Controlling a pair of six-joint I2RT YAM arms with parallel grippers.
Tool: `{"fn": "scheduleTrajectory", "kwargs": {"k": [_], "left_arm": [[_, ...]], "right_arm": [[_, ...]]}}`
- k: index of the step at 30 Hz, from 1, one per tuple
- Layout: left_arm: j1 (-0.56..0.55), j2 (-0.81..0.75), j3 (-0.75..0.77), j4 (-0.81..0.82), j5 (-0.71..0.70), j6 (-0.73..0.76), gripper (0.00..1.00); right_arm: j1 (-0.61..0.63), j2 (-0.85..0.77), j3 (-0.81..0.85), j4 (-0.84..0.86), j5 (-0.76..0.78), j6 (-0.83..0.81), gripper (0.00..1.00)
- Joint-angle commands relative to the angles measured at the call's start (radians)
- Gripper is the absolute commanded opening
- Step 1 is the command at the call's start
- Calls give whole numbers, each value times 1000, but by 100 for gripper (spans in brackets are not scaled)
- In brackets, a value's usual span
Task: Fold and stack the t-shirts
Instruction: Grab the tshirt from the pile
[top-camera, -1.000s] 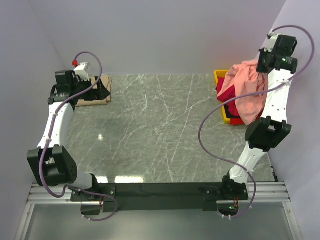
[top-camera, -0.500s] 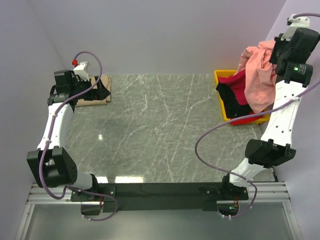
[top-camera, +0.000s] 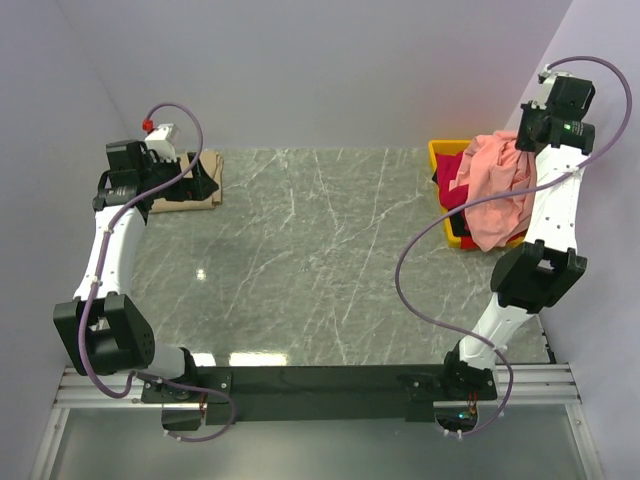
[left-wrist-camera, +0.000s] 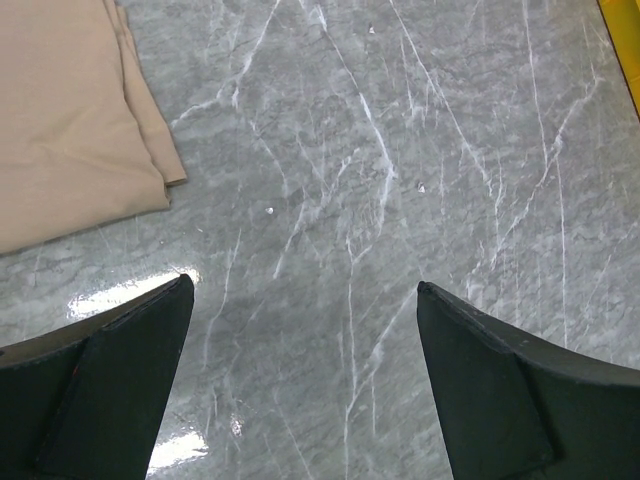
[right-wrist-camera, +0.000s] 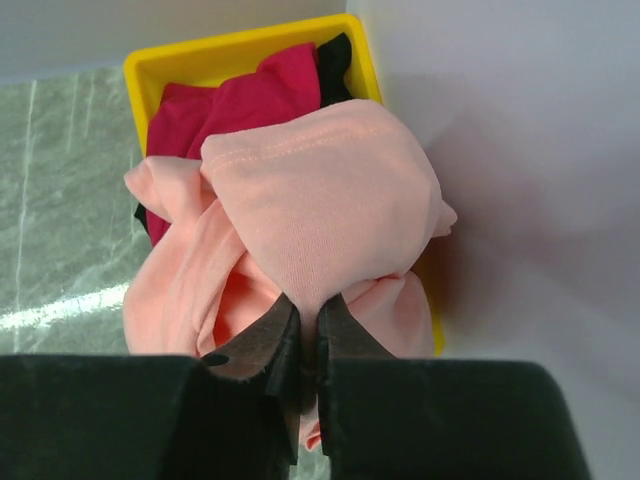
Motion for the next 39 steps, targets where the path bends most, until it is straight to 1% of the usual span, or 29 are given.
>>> {"fn": "scheduleTrajectory", "kwargs": {"k": [1, 2, 4, 6, 7, 8, 9, 12, 13, 14, 15, 16, 17, 24, 28, 30, 31, 32, 33, 34, 35, 36, 37, 38, 39], "left_arm": [[6, -7, 11, 14, 30, 13, 99], [7, -6, 12, 16, 30, 10, 99], [6, -1, 14, 19, 30, 11, 100], [7, 2, 19, 17, 30, 16, 99], [7, 6, 20, 14, 30, 16, 99], [7, 10, 23, 17, 32, 16, 99], [7, 13, 23, 19, 33, 15, 99], [7, 20, 28, 22, 41, 10, 99], [9, 23, 29, 20, 44, 8, 100], [7, 23, 29, 22, 43, 7, 99], [7, 25, 28, 23, 46, 5, 99], [7, 25, 28, 25, 46, 8, 99], [9, 26, 28, 23, 44, 8, 99], [13, 30, 34, 8, 47, 22, 100], [16, 26, 37, 2, 50, 27, 100], [18, 25, 40, -4, 58, 27, 99], [19, 22, 45, -4, 63, 27, 99], [24, 22, 48, -4, 70, 27, 99], [26, 22, 54, -9, 73, 27, 99], [24, 26, 68, -16, 76, 27, 99], [30, 26, 72, -15, 87, 25, 99], [33, 26, 78, -15, 95, 19, 99], [38, 30, 92, -12, 102, 10, 99], [45, 28, 98, -9, 113, 7, 99], [47, 31, 106, -9, 113, 4, 99]], "right_arm": [[-3, -53, 31, 74, 7, 8, 7], [-3, -54, 32, 77, 2, 13, 24], [-2, -56, 41, 65, -8, -1, 0], [-2, -54, 52, 59, -8, 7, 1], [-2, -51, 61, 54, -5, 2, 12], [-2, -48, 78, 50, -11, 0, 0], [-3, -45, 83, 33, -27, -9, 0], [-2, -79, 26, 79, -18, -6, 0], [1, -77, 32, 73, -10, -9, 30], [2, -69, 53, 64, -4, -7, 36], [0, -53, 67, 35, -8, -12, 32], [-2, -46, 83, 22, -5, -18, 1], [-2, -42, 93, 16, 2, -12, 0], [-2, -88, 18, 71, -37, 0, 0], [-2, -88, 34, 64, -65, 17, 0], [-3, -88, 110, 38, -112, 57, 0], [-2, -86, 162, 25, -170, 98, 0], [1, -89, 261, 19, -203, 121, 0], [5, -98, 300, 37, -227, 149, 0], [5, -115, 326, 63, -255, 219, 0], [6, -179, 315, 105, -316, 250, 0], [9, -219, 281, 223, -333, 279, 0], [23, -265, 234, 293, -350, 328, 0], [35, -355, 137, 362, -379, 339, 0], [58, -394, 99, 475, -383, 338, 0]]}}
